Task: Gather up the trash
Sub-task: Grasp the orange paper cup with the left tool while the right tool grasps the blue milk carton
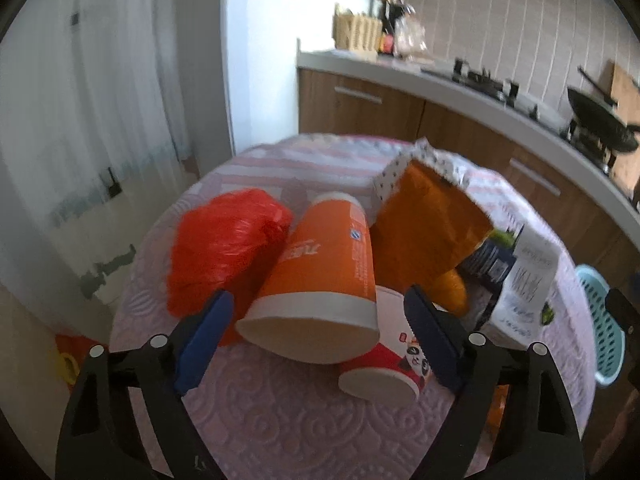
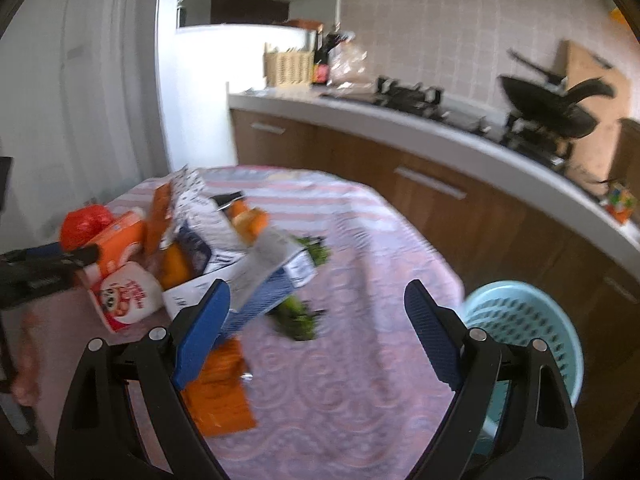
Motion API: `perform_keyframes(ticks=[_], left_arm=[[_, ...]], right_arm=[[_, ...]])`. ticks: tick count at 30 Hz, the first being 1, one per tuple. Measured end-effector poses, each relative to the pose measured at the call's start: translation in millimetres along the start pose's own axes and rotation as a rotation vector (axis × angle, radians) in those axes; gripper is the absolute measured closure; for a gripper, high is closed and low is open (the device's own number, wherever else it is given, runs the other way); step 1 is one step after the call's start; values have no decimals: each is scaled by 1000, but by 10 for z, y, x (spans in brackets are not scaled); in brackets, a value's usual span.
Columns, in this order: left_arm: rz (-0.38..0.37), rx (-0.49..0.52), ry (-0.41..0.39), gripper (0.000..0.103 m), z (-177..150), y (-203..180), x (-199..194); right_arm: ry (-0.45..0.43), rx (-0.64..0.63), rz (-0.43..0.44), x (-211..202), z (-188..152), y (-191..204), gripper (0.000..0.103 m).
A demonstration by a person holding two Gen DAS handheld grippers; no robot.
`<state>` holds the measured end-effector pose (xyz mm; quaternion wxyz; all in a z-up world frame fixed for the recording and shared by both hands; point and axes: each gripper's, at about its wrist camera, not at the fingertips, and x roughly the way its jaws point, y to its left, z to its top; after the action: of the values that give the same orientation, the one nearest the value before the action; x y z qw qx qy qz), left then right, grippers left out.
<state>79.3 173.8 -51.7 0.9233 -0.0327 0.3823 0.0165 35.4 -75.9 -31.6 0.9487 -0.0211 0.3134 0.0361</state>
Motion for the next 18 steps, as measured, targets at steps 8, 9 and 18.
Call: perform_keyframes(ticks=[8, 9, 18], left_arm=[[54, 52, 50, 35, 16, 15, 297], [51, 52, 48, 36, 17, 24, 303], [73, 80, 15, 40, -19, -40, 297]], right_arm=[[156, 66, 114, 407, -30, 94, 18], [170, 69, 125, 442, -48, 114, 18], [281, 169, 174, 868, -97, 103, 19]])
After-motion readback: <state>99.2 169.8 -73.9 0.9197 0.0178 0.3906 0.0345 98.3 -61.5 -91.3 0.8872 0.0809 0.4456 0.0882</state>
